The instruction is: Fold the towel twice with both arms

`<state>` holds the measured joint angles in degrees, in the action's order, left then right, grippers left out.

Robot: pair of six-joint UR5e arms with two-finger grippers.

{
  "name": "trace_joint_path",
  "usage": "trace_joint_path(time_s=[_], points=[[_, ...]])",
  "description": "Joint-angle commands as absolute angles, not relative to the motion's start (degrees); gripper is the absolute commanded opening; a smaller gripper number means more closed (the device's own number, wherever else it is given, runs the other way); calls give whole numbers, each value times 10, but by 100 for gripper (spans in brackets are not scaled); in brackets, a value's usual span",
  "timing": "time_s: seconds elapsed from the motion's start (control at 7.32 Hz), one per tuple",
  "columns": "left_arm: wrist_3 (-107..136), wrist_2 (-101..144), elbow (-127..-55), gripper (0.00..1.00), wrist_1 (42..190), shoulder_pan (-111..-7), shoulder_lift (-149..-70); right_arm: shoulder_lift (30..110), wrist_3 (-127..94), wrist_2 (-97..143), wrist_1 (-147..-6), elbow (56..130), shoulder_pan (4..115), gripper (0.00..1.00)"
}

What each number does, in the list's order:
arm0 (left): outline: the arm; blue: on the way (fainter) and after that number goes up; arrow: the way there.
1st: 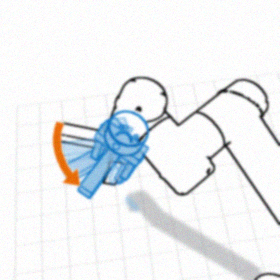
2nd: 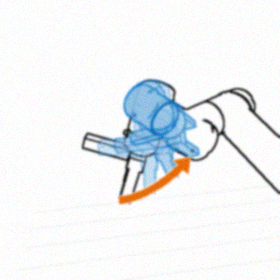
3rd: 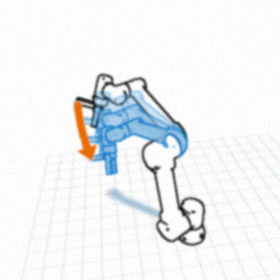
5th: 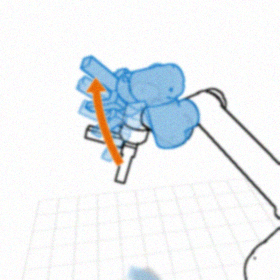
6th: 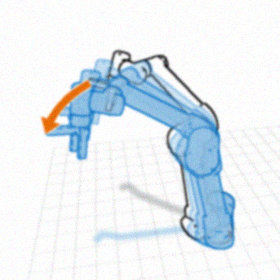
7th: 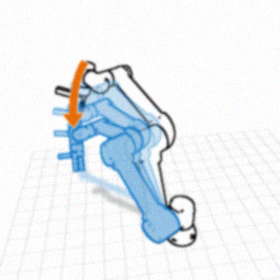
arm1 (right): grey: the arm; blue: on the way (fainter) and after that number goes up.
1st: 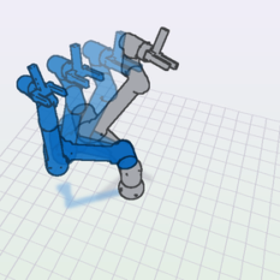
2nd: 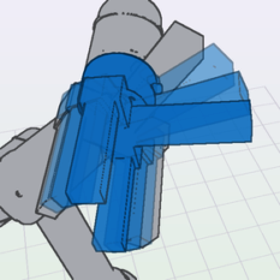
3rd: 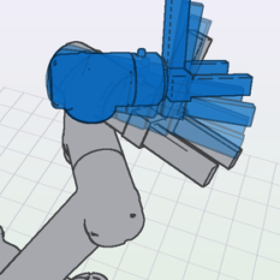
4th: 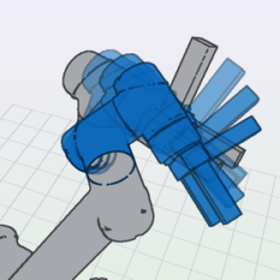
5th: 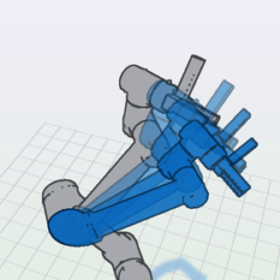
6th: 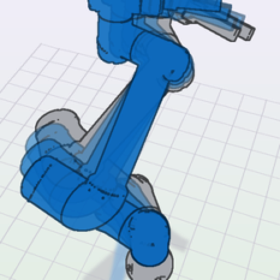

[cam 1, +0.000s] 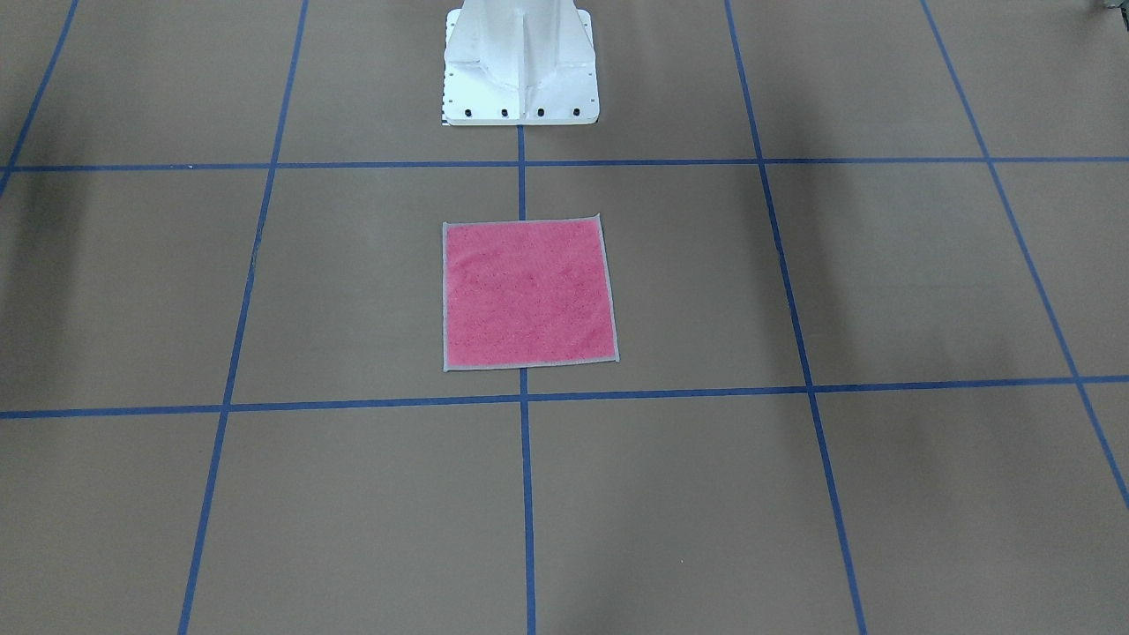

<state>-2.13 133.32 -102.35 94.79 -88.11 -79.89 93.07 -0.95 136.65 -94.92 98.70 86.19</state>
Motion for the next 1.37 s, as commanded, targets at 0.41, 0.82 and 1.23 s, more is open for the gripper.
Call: trace_joint_path(time_s=[0.41,0.82,1.23], points=[[-22,1333,-1024,100,946,-881,-805,930,-11,1367,-949,989,861,100],[-13,1335,-1018,100,947,-850,-884,889,-20,1367,-955,990,860,100],[62,1335,-1024,100,947,-790,-972,817,-19,1364,-950,991,845,100]])
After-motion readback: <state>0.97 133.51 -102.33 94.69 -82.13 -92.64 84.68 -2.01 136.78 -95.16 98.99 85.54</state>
